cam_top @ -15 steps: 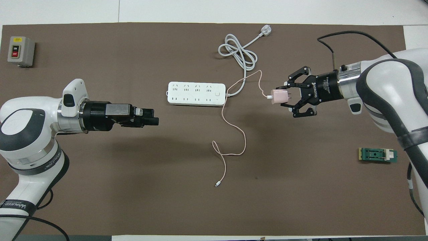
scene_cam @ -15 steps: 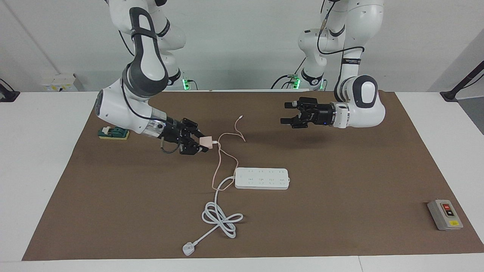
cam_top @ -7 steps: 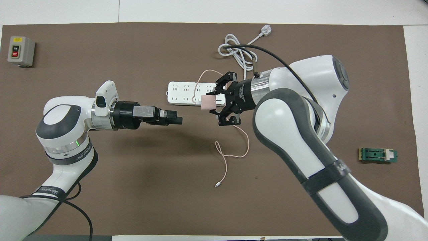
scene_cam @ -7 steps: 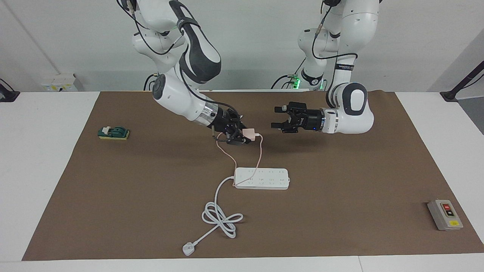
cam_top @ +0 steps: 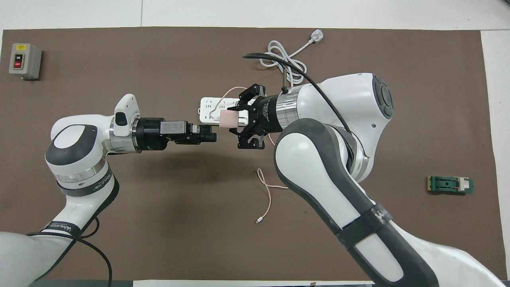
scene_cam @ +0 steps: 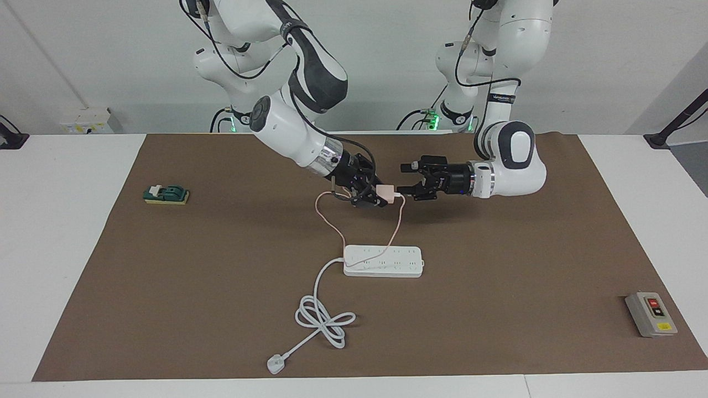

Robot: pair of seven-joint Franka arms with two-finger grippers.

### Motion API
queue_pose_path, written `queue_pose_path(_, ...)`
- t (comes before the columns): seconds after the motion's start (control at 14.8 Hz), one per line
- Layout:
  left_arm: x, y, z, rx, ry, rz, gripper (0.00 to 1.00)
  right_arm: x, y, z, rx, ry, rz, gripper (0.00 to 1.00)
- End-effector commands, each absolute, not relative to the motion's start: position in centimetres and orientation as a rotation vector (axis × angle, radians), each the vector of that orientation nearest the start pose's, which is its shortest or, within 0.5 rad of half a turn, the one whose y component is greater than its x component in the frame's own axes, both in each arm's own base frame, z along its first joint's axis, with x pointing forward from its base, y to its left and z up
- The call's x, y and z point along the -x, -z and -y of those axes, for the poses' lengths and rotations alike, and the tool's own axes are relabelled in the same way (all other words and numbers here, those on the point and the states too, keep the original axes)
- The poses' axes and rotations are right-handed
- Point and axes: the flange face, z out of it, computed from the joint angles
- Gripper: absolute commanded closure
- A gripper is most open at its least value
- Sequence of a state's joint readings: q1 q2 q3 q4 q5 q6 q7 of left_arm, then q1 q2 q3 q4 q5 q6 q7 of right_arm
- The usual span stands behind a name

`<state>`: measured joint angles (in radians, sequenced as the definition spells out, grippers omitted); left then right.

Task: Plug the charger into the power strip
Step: 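Carry the charger toward the left gripper while the left gripper reaches over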

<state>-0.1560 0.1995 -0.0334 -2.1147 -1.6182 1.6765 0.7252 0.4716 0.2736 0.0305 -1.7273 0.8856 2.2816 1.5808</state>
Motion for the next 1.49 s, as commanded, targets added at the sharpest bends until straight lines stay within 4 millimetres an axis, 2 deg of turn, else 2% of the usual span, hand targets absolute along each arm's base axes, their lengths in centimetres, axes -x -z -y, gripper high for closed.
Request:
queue_pose_path(0.0, -53.5, -36.0, 20.2, -1.613, 0.046, 0.027, 0.0, -58.2, -46.0, -34.2, 1.696, -0.681, -1.754, 1.0)
queue_pose_path(0.41, -54.3, -36.3, 20.5, -1.618, 0.032, 0.028, 0.0, -57.7, -45.7, -34.6, 1.755, -0.68, -1.704, 1.0)
queue_pose_path(0.61, -56.0, -37.4, 20.6, -1.625, 0.01, 0.018, 0.0, -57.7, -45.6, -34.7, 1.756, -0.68, -1.706, 1.0)
queue_pose_path(0.75, -56.6, -37.1, 21.0, -1.623, 0.025, 0.007, 0.0, -57.7, -45.6, -34.7, 1.76, -0.68, -1.704, 1.0)
queue_pose_path(0.88, -56.4, -37.1, 21.6, -1.624, 0.031, 0.013, 0.0, -57.7, -45.6, -34.7, 1.761, -0.681, -1.703, 1.0)
queue_pose_path(1.42, -56.0, -36.7, 21.6, -1.622, 0.047, 0.022, 0.02, -57.5, -45.6, -34.8, 1.767, -0.689, -1.701, 1.0)
